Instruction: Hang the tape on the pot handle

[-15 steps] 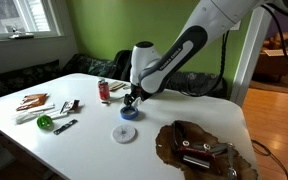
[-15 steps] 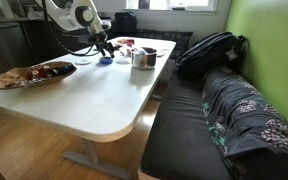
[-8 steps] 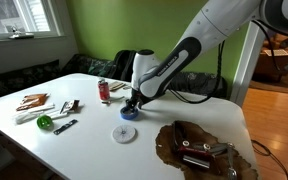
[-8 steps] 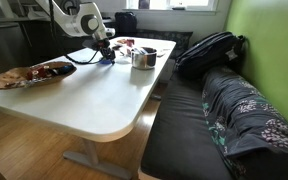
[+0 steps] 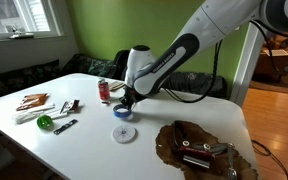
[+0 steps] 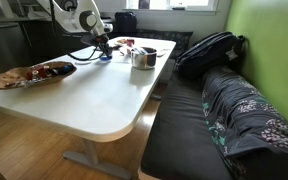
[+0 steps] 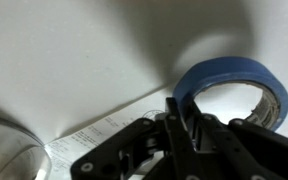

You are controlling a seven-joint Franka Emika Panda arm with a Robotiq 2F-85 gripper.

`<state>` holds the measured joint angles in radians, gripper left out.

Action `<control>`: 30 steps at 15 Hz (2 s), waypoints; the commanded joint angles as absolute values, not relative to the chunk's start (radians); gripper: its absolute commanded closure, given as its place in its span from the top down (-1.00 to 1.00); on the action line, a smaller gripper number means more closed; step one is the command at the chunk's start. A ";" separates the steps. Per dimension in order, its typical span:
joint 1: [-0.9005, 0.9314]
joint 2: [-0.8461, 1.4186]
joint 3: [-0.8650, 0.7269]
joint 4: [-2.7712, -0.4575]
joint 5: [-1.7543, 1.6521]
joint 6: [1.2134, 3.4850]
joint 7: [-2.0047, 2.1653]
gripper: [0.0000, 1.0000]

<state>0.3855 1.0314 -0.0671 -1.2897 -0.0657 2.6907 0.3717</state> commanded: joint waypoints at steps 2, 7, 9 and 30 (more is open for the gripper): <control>0.496 1.024 -0.142 -1.228 -0.164 2.629 0.367 -0.94; 0.632 1.058 -0.223 -1.055 -0.325 2.413 0.379 -0.94; 0.662 1.087 -0.233 -0.972 -0.388 2.318 0.354 -0.94; 0.685 1.210 -0.463 -0.848 -0.652 2.149 0.240 -0.94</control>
